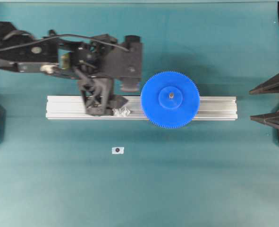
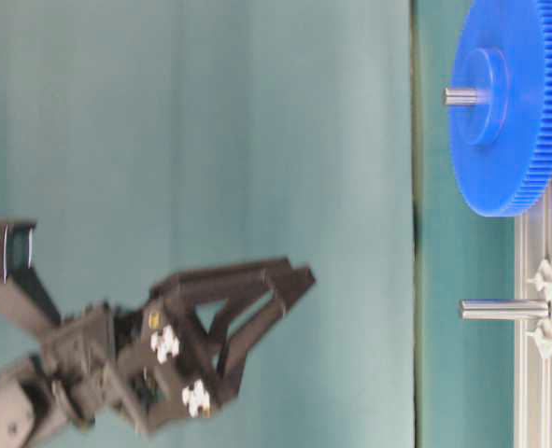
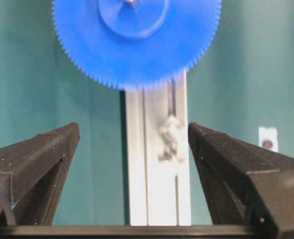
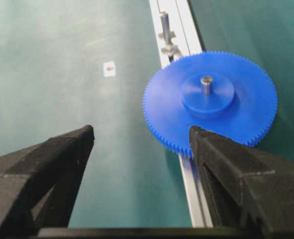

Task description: Insert the large gear onto the shaft.

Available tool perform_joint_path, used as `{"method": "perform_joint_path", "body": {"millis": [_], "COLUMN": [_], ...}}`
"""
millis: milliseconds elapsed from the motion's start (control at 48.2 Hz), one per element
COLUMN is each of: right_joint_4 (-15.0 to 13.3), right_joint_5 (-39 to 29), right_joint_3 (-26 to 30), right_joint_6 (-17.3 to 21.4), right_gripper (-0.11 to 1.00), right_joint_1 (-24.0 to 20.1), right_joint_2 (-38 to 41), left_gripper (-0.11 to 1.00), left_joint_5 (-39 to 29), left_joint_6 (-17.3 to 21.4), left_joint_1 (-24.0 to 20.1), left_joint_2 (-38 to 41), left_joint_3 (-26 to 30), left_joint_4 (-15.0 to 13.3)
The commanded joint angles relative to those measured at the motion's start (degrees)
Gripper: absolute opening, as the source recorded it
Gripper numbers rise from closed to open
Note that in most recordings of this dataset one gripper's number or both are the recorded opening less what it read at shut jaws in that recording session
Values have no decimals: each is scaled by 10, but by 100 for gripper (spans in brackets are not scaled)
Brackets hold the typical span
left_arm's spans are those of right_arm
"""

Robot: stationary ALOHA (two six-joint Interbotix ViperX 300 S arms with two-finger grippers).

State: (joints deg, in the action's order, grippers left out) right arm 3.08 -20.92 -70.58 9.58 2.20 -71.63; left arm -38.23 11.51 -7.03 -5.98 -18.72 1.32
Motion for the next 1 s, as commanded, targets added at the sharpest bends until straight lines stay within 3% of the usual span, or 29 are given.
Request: {"method": "perform_joint_path", "body": {"millis": [0,249,748,976], "right_joint_4": [-1,-1,-1,-1], "right_joint_5": [-8,-37,-40,-40], "right_joint_3": [6,7,4,0], "right_joint_6": [12,13,13,13], "right_gripper": [85,85,85,85], "right_joint_1": [2,2,6,6], "right_joint_2": [0,-7,-10,-10], "left_gripper": [90,90,89,89], "left_joint_5": [5,25,134,142], "left_joint_6": [1,1,-1,-24], "left_joint_1": [-1,-1,0,4], "left_joint_2": [-33,-97,-272,-352], "left_joint_3": [-13,-67,-236,-301], "left_joint_4": [0,0,0,0]}}
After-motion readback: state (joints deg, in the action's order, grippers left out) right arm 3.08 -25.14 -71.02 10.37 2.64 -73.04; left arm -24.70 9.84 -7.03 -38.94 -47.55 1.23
